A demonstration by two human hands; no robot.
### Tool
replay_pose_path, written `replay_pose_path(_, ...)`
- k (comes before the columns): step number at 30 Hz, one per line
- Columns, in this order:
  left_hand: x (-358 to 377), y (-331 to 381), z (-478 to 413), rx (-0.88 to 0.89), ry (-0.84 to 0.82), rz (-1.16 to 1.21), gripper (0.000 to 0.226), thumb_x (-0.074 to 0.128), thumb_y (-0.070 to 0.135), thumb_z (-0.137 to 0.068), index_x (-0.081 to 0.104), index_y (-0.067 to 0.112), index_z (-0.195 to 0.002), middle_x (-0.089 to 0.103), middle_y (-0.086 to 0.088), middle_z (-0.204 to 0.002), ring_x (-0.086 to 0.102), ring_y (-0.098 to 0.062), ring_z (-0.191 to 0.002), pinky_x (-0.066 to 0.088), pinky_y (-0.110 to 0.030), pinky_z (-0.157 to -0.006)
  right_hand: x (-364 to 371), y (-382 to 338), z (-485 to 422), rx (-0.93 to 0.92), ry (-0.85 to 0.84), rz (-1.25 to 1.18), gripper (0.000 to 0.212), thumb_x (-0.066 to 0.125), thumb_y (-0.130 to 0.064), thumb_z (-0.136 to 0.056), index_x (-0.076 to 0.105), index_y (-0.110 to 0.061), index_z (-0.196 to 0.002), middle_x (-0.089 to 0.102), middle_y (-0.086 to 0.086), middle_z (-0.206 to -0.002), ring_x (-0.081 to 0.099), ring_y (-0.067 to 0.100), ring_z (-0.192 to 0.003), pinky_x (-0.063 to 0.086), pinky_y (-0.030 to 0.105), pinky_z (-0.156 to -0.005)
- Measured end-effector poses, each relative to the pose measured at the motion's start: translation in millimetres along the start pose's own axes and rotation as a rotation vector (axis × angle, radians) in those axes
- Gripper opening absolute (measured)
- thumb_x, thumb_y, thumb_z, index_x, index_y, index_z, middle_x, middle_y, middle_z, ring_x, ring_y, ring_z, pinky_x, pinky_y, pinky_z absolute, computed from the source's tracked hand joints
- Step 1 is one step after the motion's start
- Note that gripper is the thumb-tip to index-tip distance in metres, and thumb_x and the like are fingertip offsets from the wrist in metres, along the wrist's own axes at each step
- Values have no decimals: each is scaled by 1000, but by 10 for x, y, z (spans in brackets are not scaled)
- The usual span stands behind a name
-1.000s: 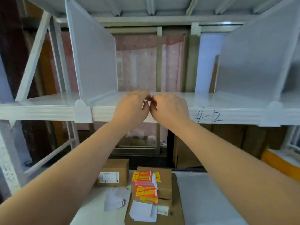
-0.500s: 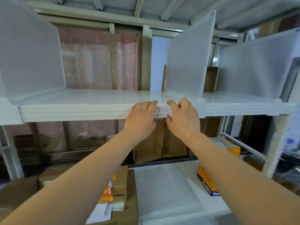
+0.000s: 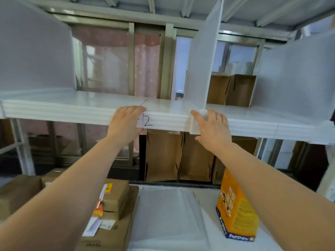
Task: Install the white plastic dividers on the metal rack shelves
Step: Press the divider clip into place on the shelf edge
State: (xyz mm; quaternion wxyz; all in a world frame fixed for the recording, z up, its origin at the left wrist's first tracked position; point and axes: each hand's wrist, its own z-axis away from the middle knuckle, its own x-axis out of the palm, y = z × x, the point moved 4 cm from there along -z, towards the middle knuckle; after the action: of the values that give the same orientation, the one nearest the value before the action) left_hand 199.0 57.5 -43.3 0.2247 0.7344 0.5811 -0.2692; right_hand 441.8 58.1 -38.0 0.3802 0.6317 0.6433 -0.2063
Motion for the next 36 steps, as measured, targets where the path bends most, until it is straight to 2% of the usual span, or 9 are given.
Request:
replay_pose_path(5, 3, -90, 27, -17, 14, -134, 61, 72, 32, -77, 48, 29, -133, 55, 2, -130, 46, -27, -121, 28, -41, -104, 31, 29, -94, -35, 107, 50, 73, 71, -41, -74, 28, -31, -132, 50, 15, -119, 51, 30, -114, 4, 60, -111)
replay_pose_path(8, 44, -156, 79, 18, 82, -186, 58, 74, 24, -74, 53, 21, -128, 60, -4, -122, 51, -32, -111, 34, -44, -98, 83, 34, -111, -59, 114, 45, 68, 70, -43, -74, 30, -30, -127, 50, 14, -112, 54, 28, -106, 1, 60, -111)
replay_pose_path(12, 83, -169, 64, 52, 152, -182, 52, 77, 20, -71, 56, 12, -118, 63, -7, -114, 54, -34, -104, 38, -44, -92, 80, 7, -113, -37, 130, 65, 58, 70, -44, -74, 39, -27, -120, 52, 15, -105, 55, 28, -102, -11, 55, -109)
replay_pose_path(16, 140, -127, 50, 89, 172, -245, 54, 75, 33, -73, 54, 8, -116, 60, -11, -111, 53, -36, -99, 30, -42, -87, 55, -73, -102, 25, 144, 57, 51, 74, -33, -71, 45, -24, -112, 54, 17, -98, 56, 31, -99, -14, 56, -106)
replay_pose_path(21, 153, -124, 24, 80, 232, -275, 55, 73, 38, -72, 55, 5, -113, 59, -12, -107, 54, -35, -96, 25, -40, -86, -7, -297, -166, 33, 134, 55, 49, 73, -33, -71, 43, -25, -110, 52, 14, -91, 57, 29, -88, -14, 56, -108)
replay_pose_path(23, 136, -167, 22, 61, 252, -232, 52, 63, 43, -74, 55, 8, -111, 59, -10, -106, 55, -33, -96, 24, -38, -87, -34, -546, -238, 0, 158, 19, 47, 71, -31, -71, 45, -24, -109, 49, 13, -87, 57, 29, -79, -16, 54, -109)
replay_pose_path(26, 138, -170, 45, 40, 239, -149, 58, 42, 53, -73, 55, 11, -111, 59, -7, -106, 54, -29, -97, 24, -36, -88, -57, -825, -306, -55, 180, -1, 47, 69, -32, -72, 47, -23, -113, 52, 17, -92, 59, 32, -80, -19, 49, -108)
replay_pose_path(31, 196, -141, 19, 41, 280, -168, 50, 68, 43, -70, 57, 13, -108, 60, -5, -104, 55, -27, -96, 25, -34, -89, -88, -1002, -349, -74, 218, -32, 48, 70, -36, -71, 49, -22, -112, 55, 19, -93, 61, 34, -84, -10, 46, -112)
replay_pose_path(36, 207, -130, 30, 67, 359, -153, 39, 70, 31, -73, 60, 14, -106, 62, -4, -103, 56, -25, -95, 27, -33, -88, -72, -1264, -399, -123, 265, -67, 52, 77, -31, -64, 53, -19, -109, 55, 19, -90, 62, 34, -81, 3, 42, -113)
